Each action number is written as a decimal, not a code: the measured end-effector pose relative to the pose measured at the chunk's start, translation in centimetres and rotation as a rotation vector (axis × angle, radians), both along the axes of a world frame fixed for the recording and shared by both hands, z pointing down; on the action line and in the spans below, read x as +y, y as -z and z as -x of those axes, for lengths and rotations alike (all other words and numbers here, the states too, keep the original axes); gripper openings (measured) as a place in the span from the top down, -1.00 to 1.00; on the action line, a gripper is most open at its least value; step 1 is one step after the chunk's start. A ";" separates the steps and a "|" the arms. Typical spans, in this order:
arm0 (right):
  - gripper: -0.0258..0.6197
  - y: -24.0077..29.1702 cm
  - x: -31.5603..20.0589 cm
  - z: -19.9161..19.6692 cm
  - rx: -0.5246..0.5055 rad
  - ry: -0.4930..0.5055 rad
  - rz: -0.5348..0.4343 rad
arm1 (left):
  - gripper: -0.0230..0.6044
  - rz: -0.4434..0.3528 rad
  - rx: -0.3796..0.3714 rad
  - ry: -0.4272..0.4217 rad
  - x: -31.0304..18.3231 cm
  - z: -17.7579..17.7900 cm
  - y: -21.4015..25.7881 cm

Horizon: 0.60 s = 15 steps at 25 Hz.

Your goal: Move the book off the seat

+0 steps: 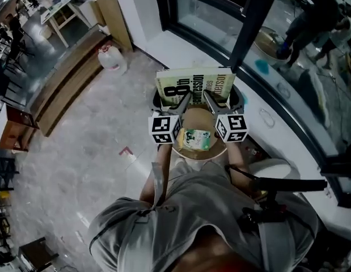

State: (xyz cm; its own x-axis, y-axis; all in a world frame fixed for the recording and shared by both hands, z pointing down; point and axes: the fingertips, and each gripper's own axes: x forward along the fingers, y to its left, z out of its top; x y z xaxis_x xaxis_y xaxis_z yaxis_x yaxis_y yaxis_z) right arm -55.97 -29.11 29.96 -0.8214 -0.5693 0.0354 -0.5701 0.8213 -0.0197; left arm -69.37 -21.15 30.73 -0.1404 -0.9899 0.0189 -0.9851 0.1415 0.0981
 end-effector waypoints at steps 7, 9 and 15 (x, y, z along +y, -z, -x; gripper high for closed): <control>-0.29 -1.1 -0.7 0.0 0.031 -0.034 0.029 | -0.56 0.030 0.041 -0.032 -1.0 0.1 -1.4; -0.29 -1.4 -0.8 0.1 0.023 -0.035 0.040 | -0.56 0.040 0.034 -0.034 -1.2 0.2 -1.6; -0.29 -4.9 -1.6 -1.0 0.050 -0.072 0.119 | -0.56 0.112 0.062 -0.066 -2.3 -0.6 -5.0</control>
